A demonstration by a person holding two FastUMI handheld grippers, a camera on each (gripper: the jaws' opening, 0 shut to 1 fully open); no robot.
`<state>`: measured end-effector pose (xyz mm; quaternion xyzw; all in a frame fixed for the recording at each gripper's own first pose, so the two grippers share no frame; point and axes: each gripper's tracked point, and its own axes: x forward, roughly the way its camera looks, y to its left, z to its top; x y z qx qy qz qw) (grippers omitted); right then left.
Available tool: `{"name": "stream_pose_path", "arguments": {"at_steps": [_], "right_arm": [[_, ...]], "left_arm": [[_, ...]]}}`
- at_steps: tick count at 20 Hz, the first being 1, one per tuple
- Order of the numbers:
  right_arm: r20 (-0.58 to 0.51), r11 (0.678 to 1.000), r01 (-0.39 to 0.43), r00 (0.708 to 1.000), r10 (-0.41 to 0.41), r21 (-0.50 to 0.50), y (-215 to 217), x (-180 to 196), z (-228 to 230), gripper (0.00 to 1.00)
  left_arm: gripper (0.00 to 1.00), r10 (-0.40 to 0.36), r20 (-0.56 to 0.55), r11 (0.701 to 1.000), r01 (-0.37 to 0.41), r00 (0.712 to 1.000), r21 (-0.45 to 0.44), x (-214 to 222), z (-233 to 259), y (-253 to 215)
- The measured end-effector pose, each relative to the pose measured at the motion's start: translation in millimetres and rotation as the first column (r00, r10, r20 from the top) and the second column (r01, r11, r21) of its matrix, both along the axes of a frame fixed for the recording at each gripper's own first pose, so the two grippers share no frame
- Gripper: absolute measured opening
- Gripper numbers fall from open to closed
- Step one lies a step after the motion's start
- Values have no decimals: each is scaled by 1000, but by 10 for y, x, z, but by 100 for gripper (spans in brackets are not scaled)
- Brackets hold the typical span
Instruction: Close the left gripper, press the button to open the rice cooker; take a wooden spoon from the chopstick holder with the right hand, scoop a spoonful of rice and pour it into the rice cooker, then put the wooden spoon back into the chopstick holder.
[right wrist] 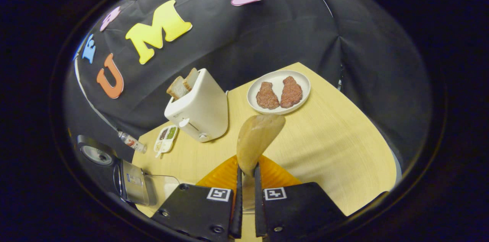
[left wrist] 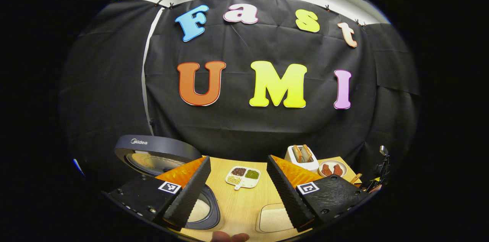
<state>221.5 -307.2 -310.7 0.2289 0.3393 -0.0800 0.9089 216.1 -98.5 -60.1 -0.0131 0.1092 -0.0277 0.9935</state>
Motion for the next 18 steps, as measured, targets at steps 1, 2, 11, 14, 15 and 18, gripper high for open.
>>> {"name": "stream_pose_path", "arguments": {"at_steps": [1,2,11,14,15,18], "right_arm": [[10,1000,4,1000,-4,-13,0,-16,54,18],[19,1000,7,1000,-6,-28,3,-30,113,17],[157,973,-5,987,43,-233,432,-99,1157,13],[188,962,-61,976,114,-265,887,-157,1431,13],[193,959,-81,972,137,-273,1042,-181,1492,13],[196,952,-137,961,195,-275,1498,-219,1513,13]], "left_arm": [[95,5,3,1000,-5,1000,-2,-40,18,53],[95,8,9,1000,-8,1000,-7,-91,42,97],[94,33,80,999,-32,996,-13,-519,284,605],[95,53,87,998,-54,995,10,-624,285,871],[95,79,89,996,-81,993,21,-649,292,994],[95,103,97,993,-107,990,40,-751,320,1214]]}}
